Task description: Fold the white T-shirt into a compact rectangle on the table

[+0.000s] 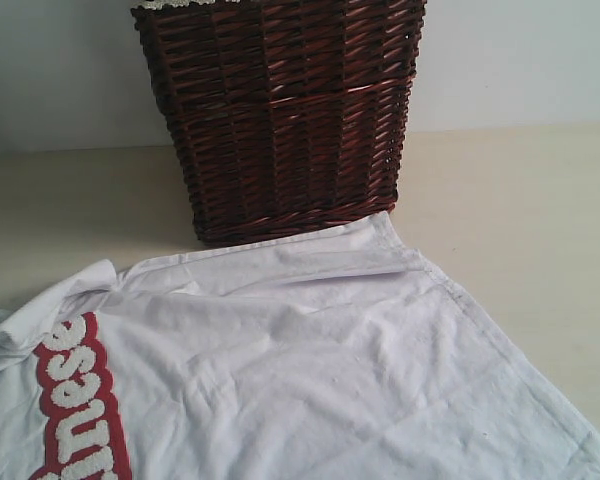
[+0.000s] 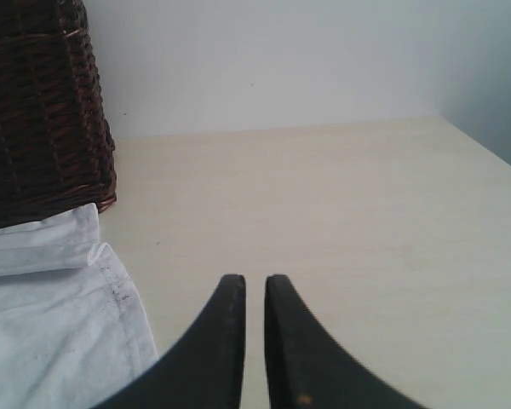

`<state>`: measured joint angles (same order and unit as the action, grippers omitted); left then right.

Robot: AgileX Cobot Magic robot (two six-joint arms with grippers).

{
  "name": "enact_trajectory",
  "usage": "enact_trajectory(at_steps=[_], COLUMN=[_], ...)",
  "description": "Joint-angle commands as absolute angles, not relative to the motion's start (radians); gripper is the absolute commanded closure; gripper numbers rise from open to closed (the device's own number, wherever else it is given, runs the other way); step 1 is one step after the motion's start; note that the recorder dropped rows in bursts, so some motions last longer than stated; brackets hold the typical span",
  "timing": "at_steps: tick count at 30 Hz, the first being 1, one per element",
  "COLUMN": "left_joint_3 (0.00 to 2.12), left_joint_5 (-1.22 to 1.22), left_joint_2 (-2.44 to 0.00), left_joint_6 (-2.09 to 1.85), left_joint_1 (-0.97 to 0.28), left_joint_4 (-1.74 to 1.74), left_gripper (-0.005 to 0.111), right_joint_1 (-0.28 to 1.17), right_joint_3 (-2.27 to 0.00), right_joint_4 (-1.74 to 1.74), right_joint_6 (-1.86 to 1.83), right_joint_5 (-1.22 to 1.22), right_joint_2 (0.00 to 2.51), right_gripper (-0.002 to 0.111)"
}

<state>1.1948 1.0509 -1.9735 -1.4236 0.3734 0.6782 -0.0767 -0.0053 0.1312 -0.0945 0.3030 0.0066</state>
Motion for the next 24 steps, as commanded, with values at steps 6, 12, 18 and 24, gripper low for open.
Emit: enact_trajectory(at_steps=[6,12,18,24], left_joint_3=[1.2,1.2,1.2,1.2], left_joint_5=[0.946,0.854,0.913,0.937], left_joint_2=[-1.967,-1.967,-1.965,-1.961], left_joint_6=[-1.436,-1.398,-1.29,-1.256], left_joint_1=[0.368,0.368,0.368,0.37], left_joint_4=[0.696,0.682,0.595,0.576], left_gripper=[0.106,0.079,0.056,0.057], right_joint_1=[-0.083,-0.083,-0.083,-0.083], right_joint_3=[0.0,0.0,0.0,0.0], right_joint_4=[0.128,0.128,0.128,0.128], right_joint_6=[-0.102,-0.102,-0.102,-0.102], right_joint_5=[0.29,0.29,0.29,0.29], right_joint_2=[0.0,0.0,0.0,0.0], right_gripper=[0.097,0.097,0.097,0.097])
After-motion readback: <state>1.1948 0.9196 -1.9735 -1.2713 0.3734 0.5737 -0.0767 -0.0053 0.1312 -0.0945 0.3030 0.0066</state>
